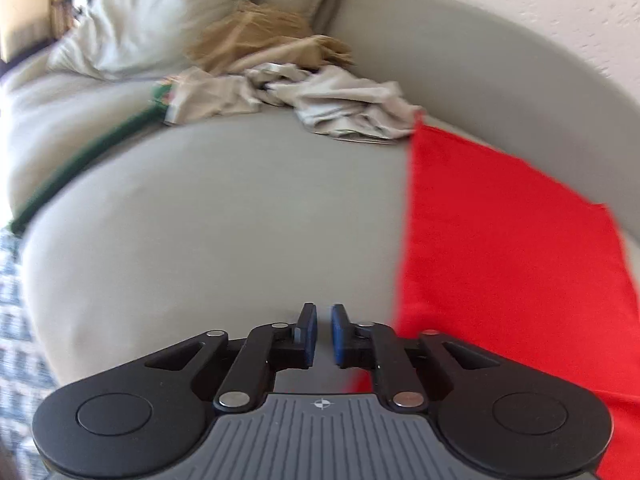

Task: Fold clothes
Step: 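Grasp the other sleeve end by the pillow with the right gripper, then fold the sleeve across the shirt body with the right gripper and open it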

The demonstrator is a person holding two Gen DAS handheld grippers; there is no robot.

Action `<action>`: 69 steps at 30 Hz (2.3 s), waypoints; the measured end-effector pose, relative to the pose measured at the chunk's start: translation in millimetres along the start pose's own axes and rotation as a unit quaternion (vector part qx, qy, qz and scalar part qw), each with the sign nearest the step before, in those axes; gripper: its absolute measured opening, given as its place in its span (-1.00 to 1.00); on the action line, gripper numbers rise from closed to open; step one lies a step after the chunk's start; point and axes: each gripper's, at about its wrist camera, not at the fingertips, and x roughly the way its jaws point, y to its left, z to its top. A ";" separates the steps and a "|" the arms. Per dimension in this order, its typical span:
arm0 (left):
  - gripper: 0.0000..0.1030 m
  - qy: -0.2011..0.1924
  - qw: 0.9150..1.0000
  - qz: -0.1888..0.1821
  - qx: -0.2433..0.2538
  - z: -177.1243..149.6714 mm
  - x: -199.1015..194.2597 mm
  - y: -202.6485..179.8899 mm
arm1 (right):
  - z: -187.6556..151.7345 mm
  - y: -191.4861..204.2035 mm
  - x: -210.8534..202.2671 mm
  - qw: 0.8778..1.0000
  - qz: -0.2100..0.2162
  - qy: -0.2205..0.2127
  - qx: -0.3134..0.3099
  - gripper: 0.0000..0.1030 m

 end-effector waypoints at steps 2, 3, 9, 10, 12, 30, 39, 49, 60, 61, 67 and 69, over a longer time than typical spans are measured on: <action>-0.91 -0.008 0.999 0.034 -0.011 4.6 -3.5 11.5 | -0.1 -0.2 -2.2 1.000 0.005 -0.002 0.003 -0.57; -0.90 -0.012 0.999 0.050 -0.016 6.9 -5.2 17.2 | -0.2 -0.2 -3.3 1.000 0.007 -0.002 0.004 -0.58; -0.63 -0.018 0.993 -0.079 0.084 -26.8 -68.7 -22.0 | -0.6 -0.7 -9.8 1.000 0.022 -0.007 0.013 -0.51; -0.62 -0.012 0.988 -0.098 0.116 -37.0 -72.2 -36.7 | -0.6 -0.8 -10.9 1.000 0.025 -0.008 0.014 -0.51; -0.62 -0.002 0.977 -0.118 0.176 -60.1 -71.1 -65.2 | -0.7 -1.0 -13.1 0.999 0.030 -0.010 0.017 -0.52; -0.24 0.170 0.963 -0.166 0.127 -66.5 -81.3 -119.5 | 32.6 -180.2 -127.3 0.922 -0.001 -0.165 0.350 0.46; -0.19 0.125 0.949 -0.257 0.135 -70.4 -88.2 -186.0 | 90.9 -322.2 -57.2 0.873 -0.013 -0.186 0.451 -0.05; -0.19 0.147 0.932 -0.296 0.150 -80.1 -58.4 -253.2 | 145.3 -403.7 13.3 0.847 -0.023 -0.222 0.483 -0.40; -0.17 0.148 0.931 -0.303 0.139 -76.8 -58.8 -255.7 | 172.1 -381.7 -2.7 0.884 -0.059 -0.254 0.388 -0.86; -0.17 0.143 0.932 -0.305 0.134 -74.2 -63.5 -250.9 | 177.3 -368.9 -15.1 0.892 -0.063 -0.257 0.367 -0.86; -0.15 0.086 0.950 -0.288 0.089 -48.8 -93.8 -191.9 | 199.9 -248.3 -93.0 0.936 -0.067 -0.271 0.214 -0.86; -0.14 0.065 0.955 -0.280 0.073 -39.5 -104.1 -169.5 | 201.6 -194.1 -117.3 0.946 -0.060 -0.278 0.156 -0.86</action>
